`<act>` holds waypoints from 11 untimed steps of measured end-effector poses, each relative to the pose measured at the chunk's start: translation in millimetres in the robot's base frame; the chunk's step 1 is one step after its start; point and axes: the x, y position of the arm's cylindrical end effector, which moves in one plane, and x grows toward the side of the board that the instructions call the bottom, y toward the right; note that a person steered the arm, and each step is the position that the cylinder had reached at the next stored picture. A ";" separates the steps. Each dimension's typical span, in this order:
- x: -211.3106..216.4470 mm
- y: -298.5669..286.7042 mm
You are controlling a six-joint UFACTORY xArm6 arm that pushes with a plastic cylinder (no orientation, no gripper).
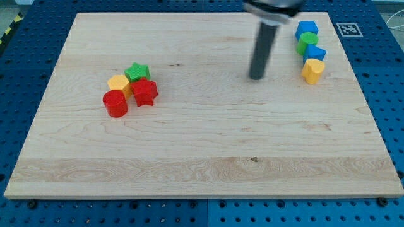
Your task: Separate the yellow hexagon and green star
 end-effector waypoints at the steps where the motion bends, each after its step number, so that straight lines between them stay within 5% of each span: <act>1: -48.6 -70.7; 4: -53.5 -277.7; 6: -2.1 -263.5; 11: 18.6 -139.9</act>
